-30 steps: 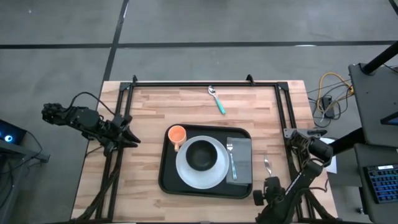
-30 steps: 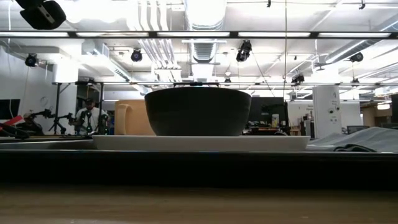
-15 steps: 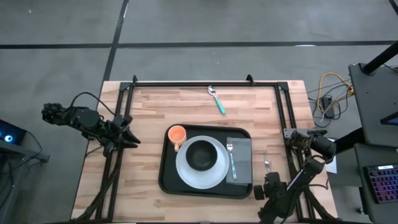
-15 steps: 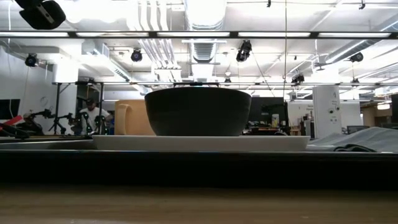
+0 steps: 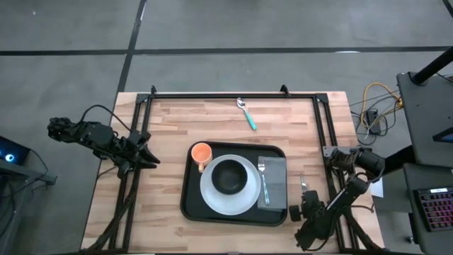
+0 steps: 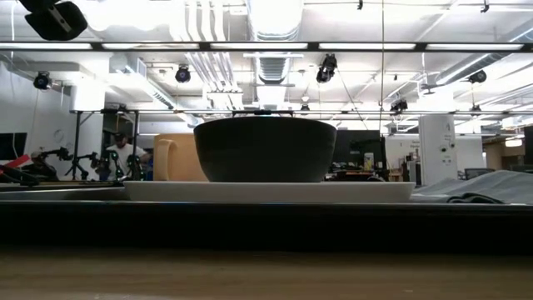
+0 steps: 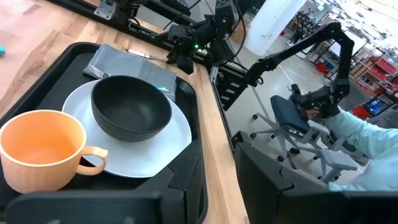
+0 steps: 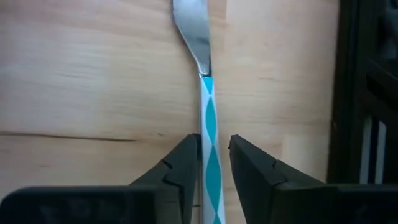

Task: Set up tray
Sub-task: Put the green knife on top of the gray napkin to the right of the green fork

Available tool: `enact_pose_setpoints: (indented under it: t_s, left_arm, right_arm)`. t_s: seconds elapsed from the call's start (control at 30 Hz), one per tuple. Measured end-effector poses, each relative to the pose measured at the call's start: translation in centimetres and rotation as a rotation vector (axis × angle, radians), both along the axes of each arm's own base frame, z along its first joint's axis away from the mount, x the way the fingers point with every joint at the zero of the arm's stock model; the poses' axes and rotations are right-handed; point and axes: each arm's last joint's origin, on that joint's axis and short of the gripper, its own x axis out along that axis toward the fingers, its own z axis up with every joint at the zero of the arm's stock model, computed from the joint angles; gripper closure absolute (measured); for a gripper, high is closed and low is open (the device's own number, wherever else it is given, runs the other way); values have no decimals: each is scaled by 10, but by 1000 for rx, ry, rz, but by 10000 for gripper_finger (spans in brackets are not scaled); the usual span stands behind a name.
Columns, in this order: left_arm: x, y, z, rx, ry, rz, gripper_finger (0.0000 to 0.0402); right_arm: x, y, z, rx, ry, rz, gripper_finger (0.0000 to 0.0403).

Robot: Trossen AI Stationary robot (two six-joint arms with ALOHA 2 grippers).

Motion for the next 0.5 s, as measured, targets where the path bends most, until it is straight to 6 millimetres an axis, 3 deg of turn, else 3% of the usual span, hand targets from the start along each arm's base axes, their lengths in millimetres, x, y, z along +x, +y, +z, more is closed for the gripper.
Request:
enact_pose_setpoints:
  t_s: [0.5]
  left_arm:
    - [2,-1,-1,-10,15,5,322]
  right_arm:
    - [4,-5,5,32,-64,5,386]
